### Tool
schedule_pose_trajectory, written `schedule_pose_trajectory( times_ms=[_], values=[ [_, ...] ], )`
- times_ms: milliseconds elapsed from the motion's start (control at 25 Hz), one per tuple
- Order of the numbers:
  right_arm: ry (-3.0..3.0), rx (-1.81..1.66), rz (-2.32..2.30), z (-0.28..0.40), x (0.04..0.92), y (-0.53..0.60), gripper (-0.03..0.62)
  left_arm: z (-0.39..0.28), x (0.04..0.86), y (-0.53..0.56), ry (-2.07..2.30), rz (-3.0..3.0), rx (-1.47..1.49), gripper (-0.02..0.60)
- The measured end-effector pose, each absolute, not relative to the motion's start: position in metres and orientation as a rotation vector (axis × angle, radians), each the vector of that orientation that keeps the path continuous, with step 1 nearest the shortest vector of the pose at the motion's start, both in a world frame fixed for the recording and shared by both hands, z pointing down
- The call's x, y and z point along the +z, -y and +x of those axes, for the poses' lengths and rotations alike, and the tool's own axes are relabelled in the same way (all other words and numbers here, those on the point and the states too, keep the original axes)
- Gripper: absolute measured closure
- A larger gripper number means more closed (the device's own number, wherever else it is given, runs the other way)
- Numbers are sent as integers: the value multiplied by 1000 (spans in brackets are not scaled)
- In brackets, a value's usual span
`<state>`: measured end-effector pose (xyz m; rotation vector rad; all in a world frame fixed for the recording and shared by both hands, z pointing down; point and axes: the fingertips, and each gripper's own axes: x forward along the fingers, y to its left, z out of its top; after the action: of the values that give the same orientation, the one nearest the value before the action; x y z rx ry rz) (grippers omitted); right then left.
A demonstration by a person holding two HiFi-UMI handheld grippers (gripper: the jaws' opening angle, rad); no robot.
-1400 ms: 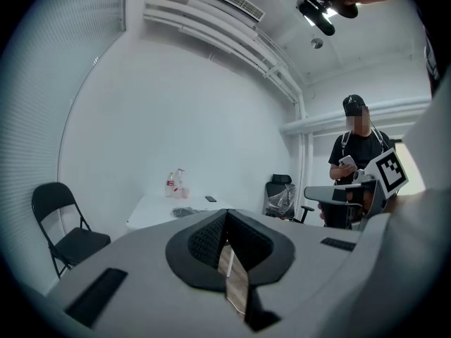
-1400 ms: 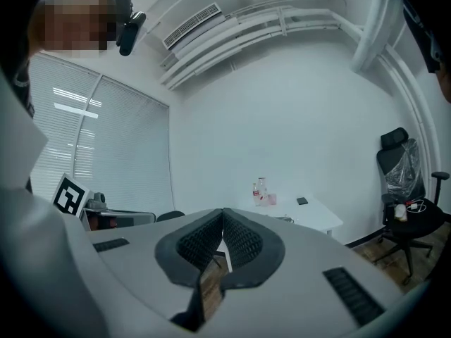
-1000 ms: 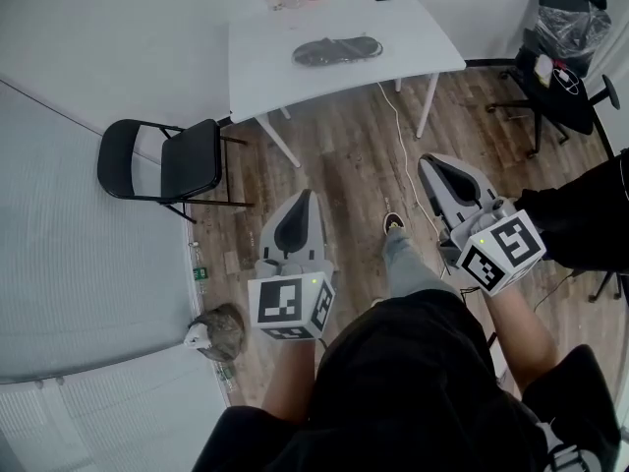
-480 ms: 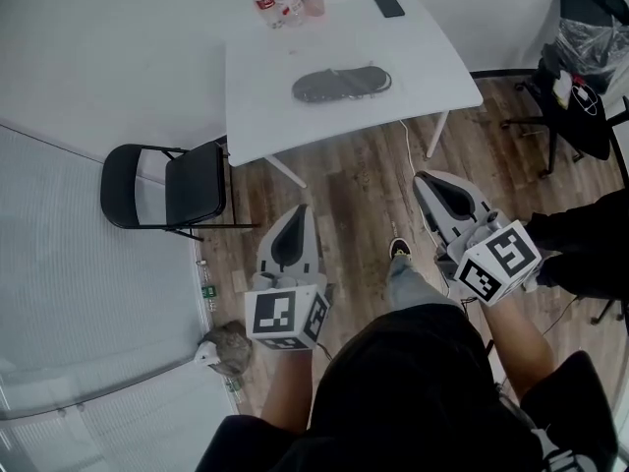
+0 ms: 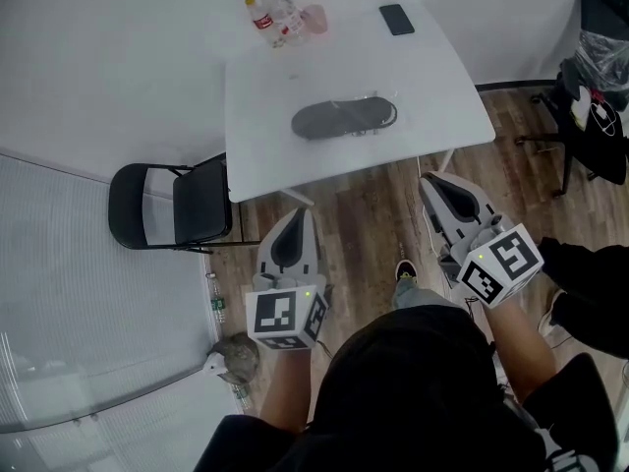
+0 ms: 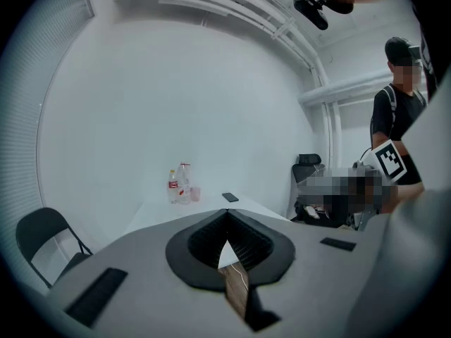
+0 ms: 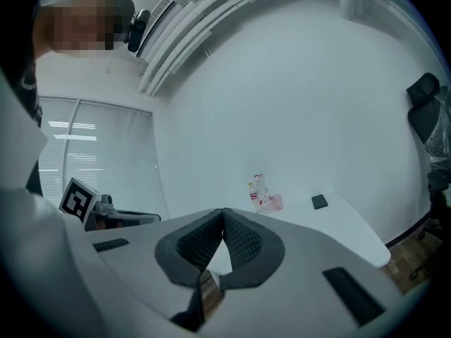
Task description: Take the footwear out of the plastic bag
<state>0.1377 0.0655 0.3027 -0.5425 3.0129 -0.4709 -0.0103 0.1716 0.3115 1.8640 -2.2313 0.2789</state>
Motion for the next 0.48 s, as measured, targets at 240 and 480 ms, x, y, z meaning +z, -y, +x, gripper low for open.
schedule_pose_trajectory(
  times_ms=[240,480],
  values=[
    [-3003,-455,-560,140,306,-28,577,-11,311,-133,2239,1872,341,560],
    [-2986,-485,-590,136,313,-7,577,-14,316,-119,2223,1875,372,560]
  ],
)
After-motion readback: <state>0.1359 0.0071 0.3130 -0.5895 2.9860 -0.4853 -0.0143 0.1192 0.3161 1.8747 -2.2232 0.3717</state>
